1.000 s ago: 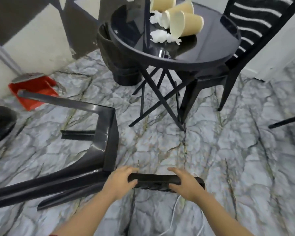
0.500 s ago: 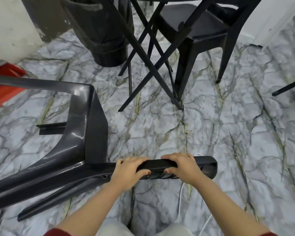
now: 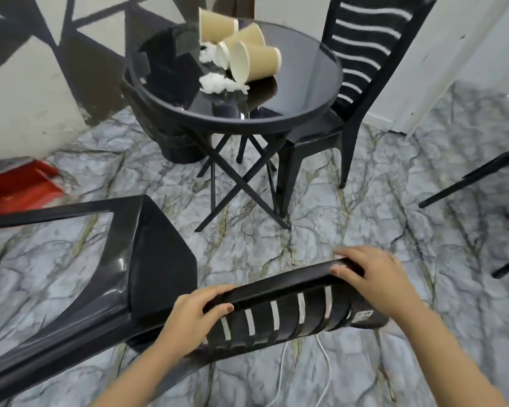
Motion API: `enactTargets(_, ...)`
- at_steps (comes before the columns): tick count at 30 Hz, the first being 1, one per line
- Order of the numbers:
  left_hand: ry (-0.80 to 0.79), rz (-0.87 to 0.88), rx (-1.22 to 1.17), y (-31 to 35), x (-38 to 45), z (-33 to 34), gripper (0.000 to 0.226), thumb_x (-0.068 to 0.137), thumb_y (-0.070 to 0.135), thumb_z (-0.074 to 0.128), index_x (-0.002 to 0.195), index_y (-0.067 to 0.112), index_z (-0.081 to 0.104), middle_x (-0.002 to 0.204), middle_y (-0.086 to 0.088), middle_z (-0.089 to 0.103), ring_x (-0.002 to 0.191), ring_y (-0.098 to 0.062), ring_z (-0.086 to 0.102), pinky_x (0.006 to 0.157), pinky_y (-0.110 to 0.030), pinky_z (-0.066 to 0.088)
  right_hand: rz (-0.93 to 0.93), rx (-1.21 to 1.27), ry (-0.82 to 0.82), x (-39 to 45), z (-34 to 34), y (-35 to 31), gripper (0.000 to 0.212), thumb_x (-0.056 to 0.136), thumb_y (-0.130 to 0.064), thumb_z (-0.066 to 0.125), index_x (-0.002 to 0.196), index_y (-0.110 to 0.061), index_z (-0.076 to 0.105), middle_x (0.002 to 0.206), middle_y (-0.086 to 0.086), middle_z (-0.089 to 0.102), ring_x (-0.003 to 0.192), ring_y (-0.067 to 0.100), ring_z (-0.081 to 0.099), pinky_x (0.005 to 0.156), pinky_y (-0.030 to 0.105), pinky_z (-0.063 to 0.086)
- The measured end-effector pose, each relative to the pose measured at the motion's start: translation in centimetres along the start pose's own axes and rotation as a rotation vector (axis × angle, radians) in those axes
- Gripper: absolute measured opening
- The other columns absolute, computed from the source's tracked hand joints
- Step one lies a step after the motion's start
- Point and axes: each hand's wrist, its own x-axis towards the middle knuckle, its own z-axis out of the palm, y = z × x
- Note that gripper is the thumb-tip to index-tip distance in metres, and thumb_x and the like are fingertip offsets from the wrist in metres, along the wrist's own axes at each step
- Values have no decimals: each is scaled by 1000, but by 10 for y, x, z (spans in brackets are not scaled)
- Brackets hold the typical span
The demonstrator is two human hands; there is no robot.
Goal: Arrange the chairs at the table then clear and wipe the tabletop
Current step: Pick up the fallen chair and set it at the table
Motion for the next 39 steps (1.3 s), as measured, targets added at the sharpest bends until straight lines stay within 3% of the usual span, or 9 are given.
enactTargets(2, 11, -22, -64, 16, -12, -12, 34, 85, 22, 65, 112, 43, 63, 107, 21, 68, 102, 6, 59, 86, -13, 46, 89, 279, 44, -17, -25, 2, 13, 88, -41, 57, 99, -45, 60, 106, -19, 62, 106, 6, 54, 87, 17, 38)
enactTargets(4, 23, -42, -120, 28, -26, -25, 36, 85, 20, 65, 106, 48, 64, 107, 26, 67, 102, 9, 58, 83, -5, 43, 138, 527, 27, -32, -38, -8, 18, 90, -28, 56, 87, -45, 61, 91, -22, 66, 91, 1, 59, 68, 3, 38)
enactTargets(8, 17, -80, -128, 40, -59, -52, 42, 86, 17, 63, 104, 55, 61, 113, 38, 59, 106, 16, 52, 84, 3, 36, 157, 752, 73, -56, -45, -44, 32, 89, -8, 57, 82, -38, 66, 79, -29, 70, 77, -10, 62, 64, 2, 42)
enactTargets(14, -63, -123, -13, 57, -116, -115, 35, 90, 30, 55, 116, 53, 51, 120, 29, 59, 114, 12, 49, 94, -5, 37, 79, 900, 31, -79, -65, -122, 33, 84, -13, 65, 83, -46, 69, 89, -30, 70, 89, -6, 64, 72, 10, 50)
enactTargets(22, 172, 144, -203, 144, -174, -162, 27, 88, 40, 47, 113, 42, 58, 115, 20, 63, 105, 0, 58, 85, -7, 41, -162, 713, 82, -134, -78, -278, 21, 63, -49, 72, 75, -64, 62, 76, -26, 70, 86, 0, 64, 92, 39, 47)
enactTargets(27, 383, 148, -249, 118, -249, -207, 19, 88, 39, 55, 106, 43, 59, 111, 14, 65, 102, -8, 60, 86, -19, 46, -329, 578, 177, -176, -60, -369, 32, 71, -57, 66, 97, -41, 68, 94, -20, 70, 95, -1, 58, 94, 32, 35)
enactTargets(30, 444, 140, -296, 98, -296, -233, 26, 83, 32, 53, 107, 33, 62, 112, 18, 65, 102, -1, 60, 81, -7, 44, -428, 480, 151, -206, -48, -413, 36, 77, -60, 57, 106, -41, 63, 102, -23, 66, 101, -3, 52, 88, 28, 28)
enactTargets(33, 490, 121, -324, 74, -342, -258, 29, 83, 30, 50, 109, 26, 61, 110, 9, 66, 103, -10, 61, 84, -15, 47, -480, 504, 137, -225, -44, -428, 24, 83, -53, 55, 97, -38, 66, 89, -27, 63, 97, -1, 56, 94, 34, 40)
enactTargets(39, 657, 33, -460, 12, -431, -298, 36, 95, 28, 30, 116, 35, 58, 125, 3, 60, 124, -19, 50, 104, -39, 37, -418, 442, 71, -233, -33, -412, 13, 85, -47, 56, 75, -49, 64, 81, -31, 64, 90, -4, 54, 93, 40, 41)
